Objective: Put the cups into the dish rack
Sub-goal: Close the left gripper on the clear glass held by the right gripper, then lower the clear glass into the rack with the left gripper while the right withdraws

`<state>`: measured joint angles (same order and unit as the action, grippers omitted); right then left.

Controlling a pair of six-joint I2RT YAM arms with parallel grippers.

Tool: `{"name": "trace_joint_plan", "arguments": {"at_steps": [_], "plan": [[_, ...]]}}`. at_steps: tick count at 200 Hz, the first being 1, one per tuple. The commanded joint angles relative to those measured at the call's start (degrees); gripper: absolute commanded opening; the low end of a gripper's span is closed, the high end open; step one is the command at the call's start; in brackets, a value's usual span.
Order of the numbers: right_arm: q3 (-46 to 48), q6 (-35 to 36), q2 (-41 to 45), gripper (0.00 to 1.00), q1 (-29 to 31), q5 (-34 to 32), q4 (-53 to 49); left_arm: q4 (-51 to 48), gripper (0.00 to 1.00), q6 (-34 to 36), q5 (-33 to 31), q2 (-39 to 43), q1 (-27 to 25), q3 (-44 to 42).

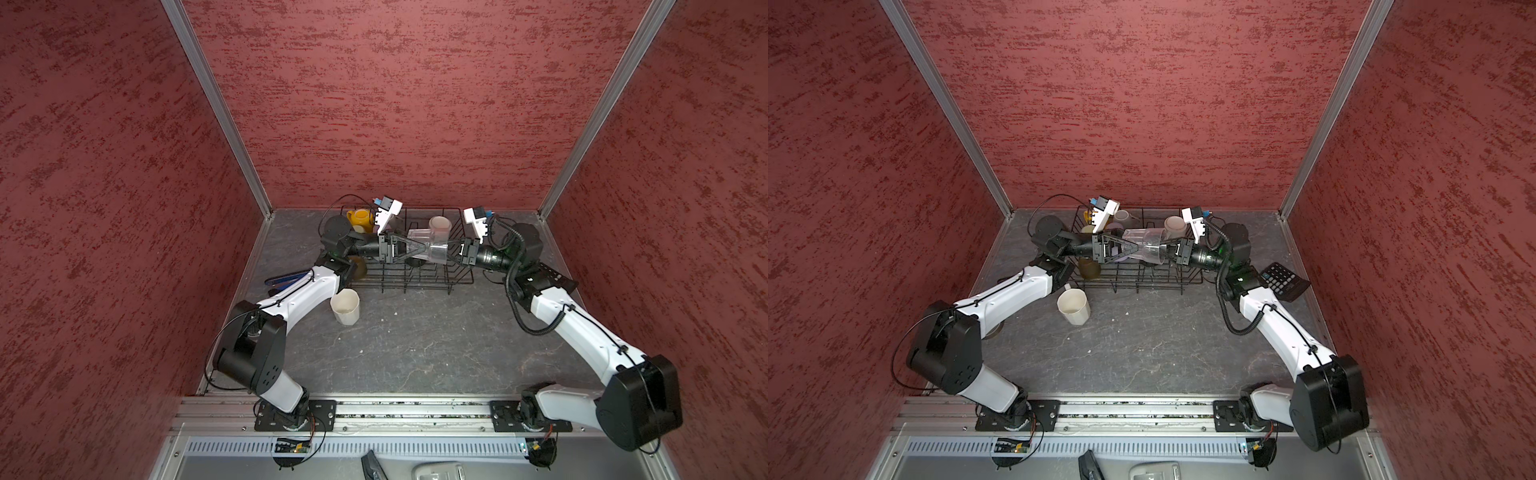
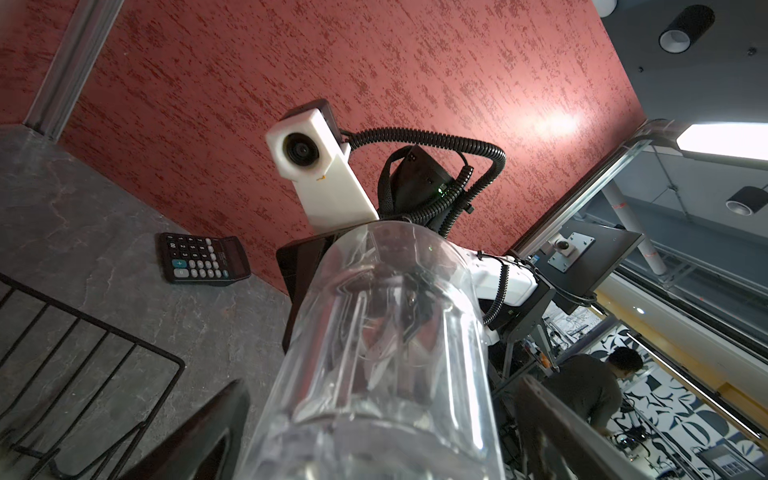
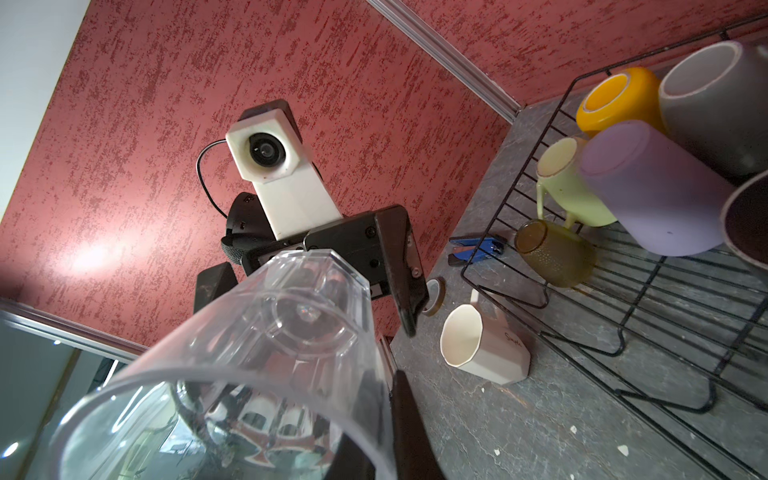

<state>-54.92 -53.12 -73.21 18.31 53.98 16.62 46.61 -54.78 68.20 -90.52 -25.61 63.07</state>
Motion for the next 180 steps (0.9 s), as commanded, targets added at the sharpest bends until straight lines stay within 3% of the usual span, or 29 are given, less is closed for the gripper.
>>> {"name": "trace_joint_plan", "arguments": {"at_steps": [1, 75, 92, 104, 137, 163, 180], "plan": [[0.3, -1.5, -0.4, 0.00, 0.6, 1.6, 4.5, 2.4, 0.98, -0.7, 1.6, -0.9, -0.8, 2.2], [0.7, -1.0, -0.6, 0.00, 0.6, -1.4, 3.0, 6.9, 0.59, -5.9, 3.7, -4.0, -2.1, 5.2], [0.6, -0.9, -0.9, 0.00, 0.5, -2.2, 2.7, 7.3, 0.47, -6.4, 3.7, -4.0, -2.2, 5.3], [0.5, -0.9, -1.0, 0.00, 0.5, -2.6, 2.5, 7.2, 0.33, -6.6, 3.7, -4.0, -2.2, 5.5], [-1.0, 2.7, 0.2, 0.26, 0.3, -5.9, -3.6, 3.5, 0.00, -5.6, 2.4, -3.2, -1.0, 6.3], [-2.6, 6.7, 2.2, 0.43, -1.1, -10.3, -11.7, -9.6, 0.00, 1.3, -0.4, -1.0, 1.0, 7.3], [-2.8, 7.9, 3.6, 0.54, -2.3, -14.1, -16.0, -24.3, 0.00, 8.6, -3.3, 0.6, 2.3, 9.2]]}}
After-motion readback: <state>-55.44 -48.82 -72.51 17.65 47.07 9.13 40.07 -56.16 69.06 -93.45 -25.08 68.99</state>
